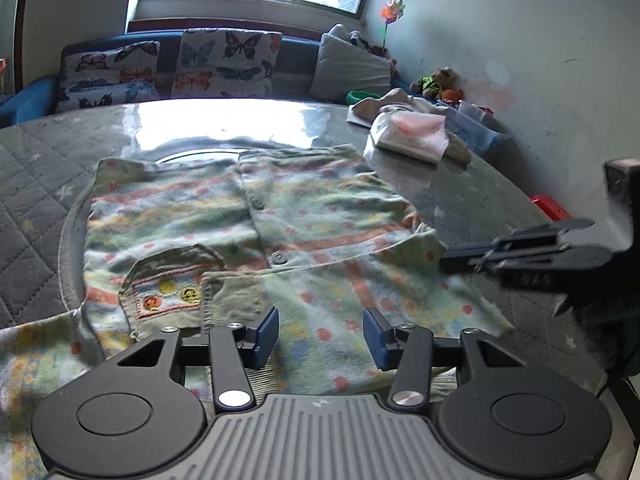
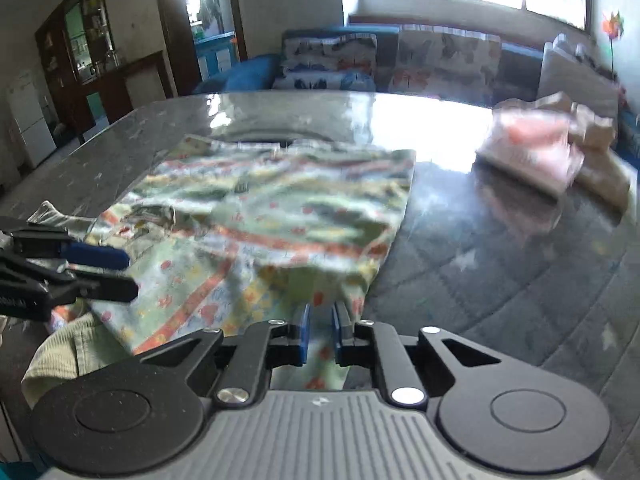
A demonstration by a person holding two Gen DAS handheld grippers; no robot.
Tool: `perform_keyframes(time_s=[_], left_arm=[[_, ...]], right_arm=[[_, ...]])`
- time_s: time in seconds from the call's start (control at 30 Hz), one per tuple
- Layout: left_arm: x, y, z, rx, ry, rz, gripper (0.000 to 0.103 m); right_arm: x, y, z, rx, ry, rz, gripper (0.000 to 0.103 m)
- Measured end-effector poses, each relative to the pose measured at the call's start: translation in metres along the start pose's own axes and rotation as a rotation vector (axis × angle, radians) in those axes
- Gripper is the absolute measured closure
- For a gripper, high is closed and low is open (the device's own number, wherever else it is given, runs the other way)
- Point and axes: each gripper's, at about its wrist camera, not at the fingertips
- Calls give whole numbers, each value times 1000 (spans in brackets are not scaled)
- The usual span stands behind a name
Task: Fold clothes
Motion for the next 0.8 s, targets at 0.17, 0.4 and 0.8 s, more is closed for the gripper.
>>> perform_keyframes(time_s=[0.17, 0.4, 0.8], left_arm=[[4, 0, -4, 12, -16, 7, 54], [16, 3, 1, 15, -50, 28, 53], [14, 13, 8, 11, -67, -2, 52]], right_arm=[[-2, -12, -15, -18, 9, 4, 93], [-12, -10, -17, 2, -14, -12, 92], [17, 49, 29, 42, -28, 129, 92]])
Point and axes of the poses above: each gripper's, at about its wrist camera, not at the fingertips, and z roughly against the way its jaws point, x to its left, y to its underside, and after that the axes turned 5 degrees about x, right-handed
